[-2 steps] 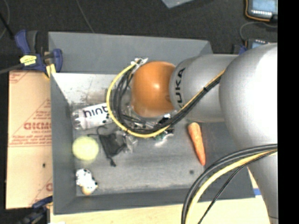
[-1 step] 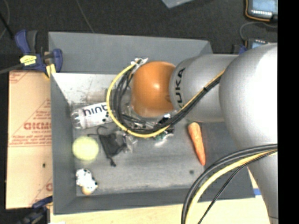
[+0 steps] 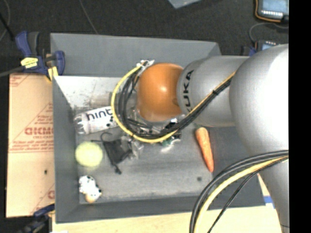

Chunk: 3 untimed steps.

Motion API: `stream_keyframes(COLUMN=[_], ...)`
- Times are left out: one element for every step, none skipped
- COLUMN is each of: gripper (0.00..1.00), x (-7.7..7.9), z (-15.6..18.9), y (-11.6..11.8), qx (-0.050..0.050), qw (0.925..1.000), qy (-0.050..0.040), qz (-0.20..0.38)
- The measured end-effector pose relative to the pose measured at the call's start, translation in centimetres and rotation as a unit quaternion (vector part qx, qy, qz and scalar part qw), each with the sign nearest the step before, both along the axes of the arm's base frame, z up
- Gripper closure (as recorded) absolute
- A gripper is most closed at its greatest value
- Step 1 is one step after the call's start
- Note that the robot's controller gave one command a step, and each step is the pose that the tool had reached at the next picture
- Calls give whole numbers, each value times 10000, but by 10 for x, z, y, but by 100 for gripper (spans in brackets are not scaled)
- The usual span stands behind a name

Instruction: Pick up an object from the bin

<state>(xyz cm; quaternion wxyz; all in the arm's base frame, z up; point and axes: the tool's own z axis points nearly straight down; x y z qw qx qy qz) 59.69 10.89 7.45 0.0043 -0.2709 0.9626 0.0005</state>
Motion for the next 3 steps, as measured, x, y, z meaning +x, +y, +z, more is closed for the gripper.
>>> stream_keyframes(gripper=[100,100,100], x=[-1,-1,0], z=[15,33,55], y=[0,0,-1], qx=[-7,-8,-8], qw=[10000,10000,10000], qy=[12,21,10], qz=[-2,-8,-12])
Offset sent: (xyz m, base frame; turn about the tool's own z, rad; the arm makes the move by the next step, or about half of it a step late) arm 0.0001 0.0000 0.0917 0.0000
